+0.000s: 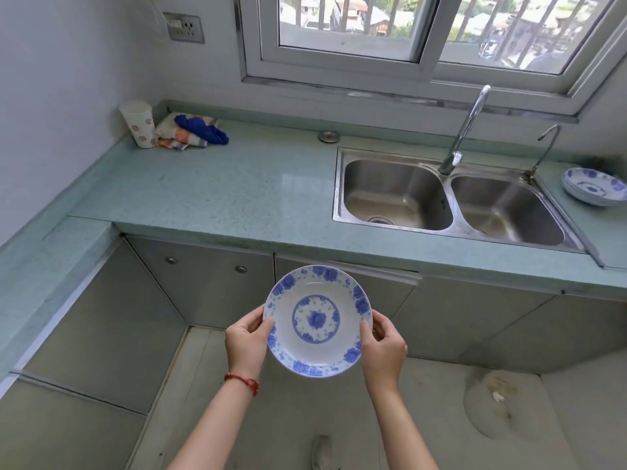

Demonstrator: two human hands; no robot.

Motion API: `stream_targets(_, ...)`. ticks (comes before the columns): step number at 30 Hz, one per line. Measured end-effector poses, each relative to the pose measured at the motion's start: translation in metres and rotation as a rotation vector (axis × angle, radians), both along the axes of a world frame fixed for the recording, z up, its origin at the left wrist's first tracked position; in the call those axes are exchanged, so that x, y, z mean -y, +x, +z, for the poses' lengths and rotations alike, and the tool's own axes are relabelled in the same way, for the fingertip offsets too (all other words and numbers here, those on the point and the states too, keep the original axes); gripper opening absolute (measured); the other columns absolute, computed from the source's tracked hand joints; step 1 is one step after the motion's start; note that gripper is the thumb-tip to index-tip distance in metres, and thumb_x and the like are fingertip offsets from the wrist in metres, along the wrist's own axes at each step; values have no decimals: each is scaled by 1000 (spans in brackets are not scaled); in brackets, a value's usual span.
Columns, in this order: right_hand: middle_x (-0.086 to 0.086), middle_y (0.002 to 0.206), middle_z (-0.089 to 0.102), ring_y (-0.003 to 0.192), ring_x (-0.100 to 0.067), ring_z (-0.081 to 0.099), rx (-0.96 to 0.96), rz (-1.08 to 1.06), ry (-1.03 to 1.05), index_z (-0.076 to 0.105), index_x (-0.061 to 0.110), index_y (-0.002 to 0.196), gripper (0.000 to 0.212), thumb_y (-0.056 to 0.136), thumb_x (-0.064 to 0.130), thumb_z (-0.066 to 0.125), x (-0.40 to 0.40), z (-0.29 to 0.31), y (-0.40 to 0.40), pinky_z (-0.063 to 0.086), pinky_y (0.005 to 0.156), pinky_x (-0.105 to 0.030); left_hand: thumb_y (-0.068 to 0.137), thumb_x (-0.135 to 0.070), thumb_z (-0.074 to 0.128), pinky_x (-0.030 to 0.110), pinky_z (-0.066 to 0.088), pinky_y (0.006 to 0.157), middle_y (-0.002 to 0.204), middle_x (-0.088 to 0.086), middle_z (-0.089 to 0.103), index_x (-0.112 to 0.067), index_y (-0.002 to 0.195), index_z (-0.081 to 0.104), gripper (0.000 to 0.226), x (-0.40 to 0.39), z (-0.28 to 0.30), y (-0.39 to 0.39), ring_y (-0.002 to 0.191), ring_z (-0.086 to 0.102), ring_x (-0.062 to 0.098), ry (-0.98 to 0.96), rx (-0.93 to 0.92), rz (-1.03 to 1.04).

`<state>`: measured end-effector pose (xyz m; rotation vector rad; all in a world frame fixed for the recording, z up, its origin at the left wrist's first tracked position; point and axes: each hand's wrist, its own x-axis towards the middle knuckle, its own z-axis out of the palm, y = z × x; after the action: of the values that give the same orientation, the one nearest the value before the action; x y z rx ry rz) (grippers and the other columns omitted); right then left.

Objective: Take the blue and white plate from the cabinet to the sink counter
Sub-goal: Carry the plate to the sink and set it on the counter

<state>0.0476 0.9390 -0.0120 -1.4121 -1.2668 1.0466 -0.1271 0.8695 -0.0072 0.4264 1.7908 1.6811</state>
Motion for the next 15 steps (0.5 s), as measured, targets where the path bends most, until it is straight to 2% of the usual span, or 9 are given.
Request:
stream_targets(5, 18, 77, 66, 72, 11, 62, 8, 65, -7, 67, 13, 99, 18, 82, 8, 62, -64, 3, -6, 47, 59, -3, 77, 6, 60, 11, 54, 56, 89, 2, 69, -4, 100, 66, 27, -57, 3, -6, 76, 66, 12, -16, -37, 41)
stream_targets(8, 16, 76, 68, 71, 6, 63, 29, 95, -15, 68, 17, 96, 16, 83, 11, 62, -101, 9, -8, 52, 64, -16, 77, 6, 60, 11, 54, 57, 89, -1, 69, -5, 101, 66, 27, -92, 7, -8, 76, 65, 11, -17, -56, 52)
stream_targets(10, 17, 75, 67, 69, 7, 61, 34, 109, -18, 68, 19, 95, 15, 83, 12, 62, -123, 10, -10, 49, 64, -17, 77, 6, 60, 12, 55, 59, 90, -2, 69, -6, 101, 66, 27, -113, 7, -9, 75, 66, 11, -16, -58, 61)
stream_targets(15, 18, 73, 64, 69, 2, 61, 43, 138, -50, 64, 26, 86, 15, 83, 11, 61, -163, 9, -25, 48, 65, -18, 77, 7, 59, 7, 51, 55, 83, -8, 68, -10, 101, 66, 30, -147, 6, -20, 65, 66, -3, -22, -56, 84)
